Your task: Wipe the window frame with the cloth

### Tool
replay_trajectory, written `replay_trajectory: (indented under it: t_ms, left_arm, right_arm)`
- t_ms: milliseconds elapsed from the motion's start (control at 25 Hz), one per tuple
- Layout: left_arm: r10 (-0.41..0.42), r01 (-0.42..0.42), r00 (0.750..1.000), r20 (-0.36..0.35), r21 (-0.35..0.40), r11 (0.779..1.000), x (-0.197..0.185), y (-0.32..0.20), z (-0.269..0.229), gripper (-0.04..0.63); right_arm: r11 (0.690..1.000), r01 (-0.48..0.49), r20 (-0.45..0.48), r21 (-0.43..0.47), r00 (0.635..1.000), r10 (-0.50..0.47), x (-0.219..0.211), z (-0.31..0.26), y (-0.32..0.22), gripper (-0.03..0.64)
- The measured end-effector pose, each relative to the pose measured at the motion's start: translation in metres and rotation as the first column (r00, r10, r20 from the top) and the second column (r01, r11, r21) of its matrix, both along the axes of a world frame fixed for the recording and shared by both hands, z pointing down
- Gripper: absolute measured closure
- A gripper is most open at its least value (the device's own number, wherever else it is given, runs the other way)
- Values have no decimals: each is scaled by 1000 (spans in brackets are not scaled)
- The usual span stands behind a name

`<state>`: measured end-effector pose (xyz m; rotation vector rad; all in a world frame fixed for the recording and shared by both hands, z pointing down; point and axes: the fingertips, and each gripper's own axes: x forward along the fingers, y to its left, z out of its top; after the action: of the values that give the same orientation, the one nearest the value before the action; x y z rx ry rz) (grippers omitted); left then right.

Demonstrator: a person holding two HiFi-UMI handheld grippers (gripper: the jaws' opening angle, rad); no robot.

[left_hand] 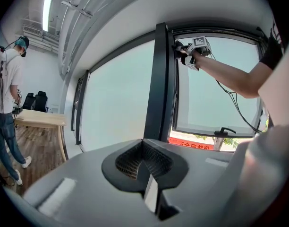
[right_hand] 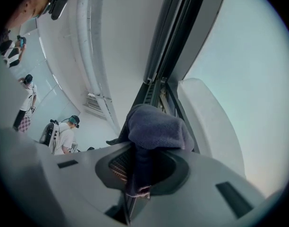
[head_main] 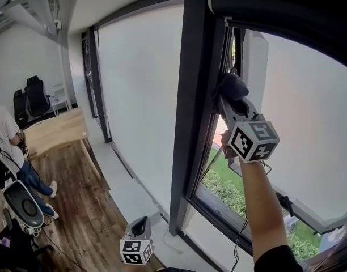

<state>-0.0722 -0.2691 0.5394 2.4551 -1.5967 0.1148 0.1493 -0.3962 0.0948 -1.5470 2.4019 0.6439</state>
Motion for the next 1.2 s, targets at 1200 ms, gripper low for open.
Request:
replay_trajectory:
  t_ms: [1200]
  left_arm:
    - [17,-14,999,28,-91,996,-3,36,35,589]
  right_arm:
    - [981,-64,-86,-181,995,49,-4,112,-3,548]
